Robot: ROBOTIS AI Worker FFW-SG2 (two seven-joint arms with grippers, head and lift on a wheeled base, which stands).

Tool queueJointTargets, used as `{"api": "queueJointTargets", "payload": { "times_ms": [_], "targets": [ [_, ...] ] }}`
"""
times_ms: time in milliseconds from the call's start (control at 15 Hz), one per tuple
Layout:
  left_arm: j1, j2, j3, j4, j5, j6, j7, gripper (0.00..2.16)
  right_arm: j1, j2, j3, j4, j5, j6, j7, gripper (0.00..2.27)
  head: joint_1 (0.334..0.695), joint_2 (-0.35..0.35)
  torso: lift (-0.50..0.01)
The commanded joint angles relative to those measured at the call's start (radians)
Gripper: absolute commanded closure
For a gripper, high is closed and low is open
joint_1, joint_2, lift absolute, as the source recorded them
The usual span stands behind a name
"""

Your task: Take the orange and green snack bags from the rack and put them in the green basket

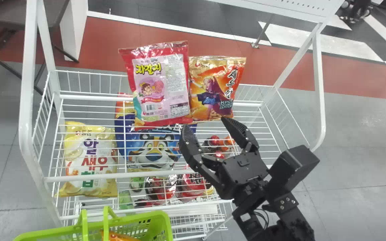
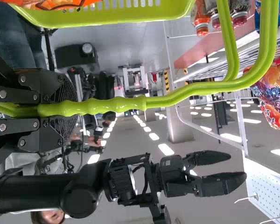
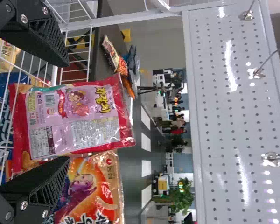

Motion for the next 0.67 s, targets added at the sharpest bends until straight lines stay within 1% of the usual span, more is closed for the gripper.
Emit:
{"api": "queueJointTargets", "payload": {
  "times_ms": [0, 600],
  "targets": [
    [0.001, 0.000, 0.003, -0.001, 0.000, 0.002, -0.002, 2.00, 0.011, 0.000, 0.005, -0.004, 0.000, -0.021, 0.000, 0.11, 0.695, -0.349, 0.000],
    [0.011, 0.000, 0.009, -0.008, 0.003, 0.002, -0.006, 2.00, 0.029, -0.011, 0.009, -0.009, 0.000, -0.027, -0.009, 0.11, 0.695, -0.344, 0.000]
  ]
}}
